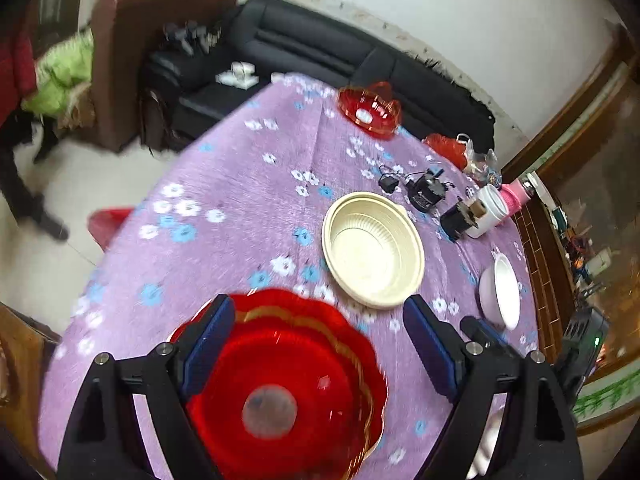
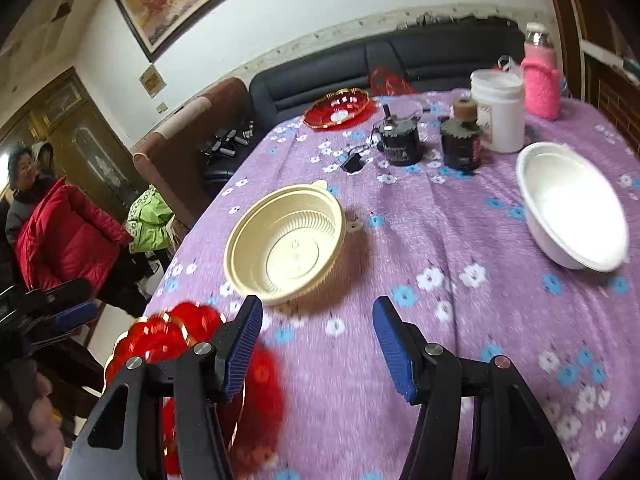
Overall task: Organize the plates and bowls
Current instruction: 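Grasp the rim of the beige bowl with the left tool and lift, then lower the beige bowl onto the red plate stack and open the left tool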
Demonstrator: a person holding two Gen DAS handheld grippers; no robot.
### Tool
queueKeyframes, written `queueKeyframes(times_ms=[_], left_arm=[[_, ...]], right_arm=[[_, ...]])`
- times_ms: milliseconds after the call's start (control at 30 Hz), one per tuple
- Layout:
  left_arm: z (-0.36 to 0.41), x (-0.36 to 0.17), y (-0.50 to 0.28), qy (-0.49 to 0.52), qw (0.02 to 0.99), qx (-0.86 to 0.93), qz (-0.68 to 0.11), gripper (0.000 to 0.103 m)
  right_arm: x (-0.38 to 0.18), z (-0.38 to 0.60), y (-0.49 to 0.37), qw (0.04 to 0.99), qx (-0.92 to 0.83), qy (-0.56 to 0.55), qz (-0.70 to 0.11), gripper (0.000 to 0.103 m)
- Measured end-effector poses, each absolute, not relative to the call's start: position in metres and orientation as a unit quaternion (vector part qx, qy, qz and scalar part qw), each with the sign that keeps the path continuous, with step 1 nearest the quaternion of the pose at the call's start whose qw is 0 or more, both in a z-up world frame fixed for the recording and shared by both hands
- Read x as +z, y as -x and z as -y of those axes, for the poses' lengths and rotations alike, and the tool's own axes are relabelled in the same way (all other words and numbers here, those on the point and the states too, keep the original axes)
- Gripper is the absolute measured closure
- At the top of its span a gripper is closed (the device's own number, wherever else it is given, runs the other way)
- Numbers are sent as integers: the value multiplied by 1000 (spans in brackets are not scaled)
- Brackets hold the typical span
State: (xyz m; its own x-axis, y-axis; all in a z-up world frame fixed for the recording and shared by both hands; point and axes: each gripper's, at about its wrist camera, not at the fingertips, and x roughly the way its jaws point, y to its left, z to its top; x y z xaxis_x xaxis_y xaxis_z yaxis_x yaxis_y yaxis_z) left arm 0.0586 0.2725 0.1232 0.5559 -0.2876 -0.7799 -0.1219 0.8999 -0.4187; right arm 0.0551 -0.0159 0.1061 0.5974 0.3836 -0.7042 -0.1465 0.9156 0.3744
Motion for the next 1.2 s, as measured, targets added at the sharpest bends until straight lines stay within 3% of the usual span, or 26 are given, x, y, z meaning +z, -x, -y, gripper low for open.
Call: queueKeyframes(times_ms=[200,467,533,600,633,700,967,1200], left_arm=[[-259,74,-142,215,806,-47,-549,18],[-222,43,-196,176,785,-34,-593,18],[-212,33,-203,166,775,-36,-609,18],[-204,25,-208,160,767,-44,-620,21],[-200,23,-207,160,764,-52,-622,28],[-195,25,-205,159,761,-67,-625,37],[-220,93,-136,173,812,-73,-553,37],[-261,111,-44,188,824,-33,-533,37]], right_arm=[[84,12,-102,863,139,-167,-455,41],[46,10,-146,836,123,-195,-497,42],[39,8,-154,829,128,-203,-505,55],[32,6,-160,815,143,-222,-516,83],[30,5,-160,809,152,-232,-519,86],[32,3,-158,808,161,-234,-516,86],[88,-12,-121,829,214,-207,-473,86],[114,-58,-65,814,289,-163,-477,86]])
